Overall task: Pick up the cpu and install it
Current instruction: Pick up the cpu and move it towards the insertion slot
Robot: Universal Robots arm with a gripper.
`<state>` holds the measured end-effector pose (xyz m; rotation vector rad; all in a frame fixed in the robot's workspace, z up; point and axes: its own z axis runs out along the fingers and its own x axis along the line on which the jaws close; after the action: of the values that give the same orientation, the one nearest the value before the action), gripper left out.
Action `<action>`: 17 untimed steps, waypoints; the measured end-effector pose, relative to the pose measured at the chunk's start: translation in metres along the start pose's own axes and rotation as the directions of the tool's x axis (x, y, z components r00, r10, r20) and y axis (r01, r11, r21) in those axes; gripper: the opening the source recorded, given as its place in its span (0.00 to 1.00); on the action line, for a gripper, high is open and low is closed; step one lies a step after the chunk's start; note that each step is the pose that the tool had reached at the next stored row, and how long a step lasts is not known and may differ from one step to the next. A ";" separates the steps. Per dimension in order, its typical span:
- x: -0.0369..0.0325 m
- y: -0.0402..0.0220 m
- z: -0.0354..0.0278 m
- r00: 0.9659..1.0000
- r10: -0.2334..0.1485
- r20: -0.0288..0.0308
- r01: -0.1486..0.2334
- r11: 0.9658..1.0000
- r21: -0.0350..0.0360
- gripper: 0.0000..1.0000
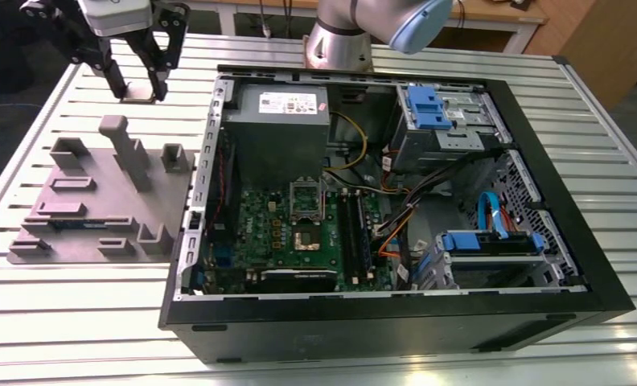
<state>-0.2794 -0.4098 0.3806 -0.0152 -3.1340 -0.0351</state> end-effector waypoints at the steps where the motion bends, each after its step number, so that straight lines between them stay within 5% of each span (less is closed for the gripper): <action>1: -0.0002 0.0000 0.0000 1.000 0.000 0.000 0.000 1.000 0.000 0.47; 17: -0.0041 0.0000 0.0000 1.000 0.000 0.000 0.000 1.000 0.000 0.47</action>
<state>-0.2753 -0.4098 0.3806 -0.0152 -3.1340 -0.0352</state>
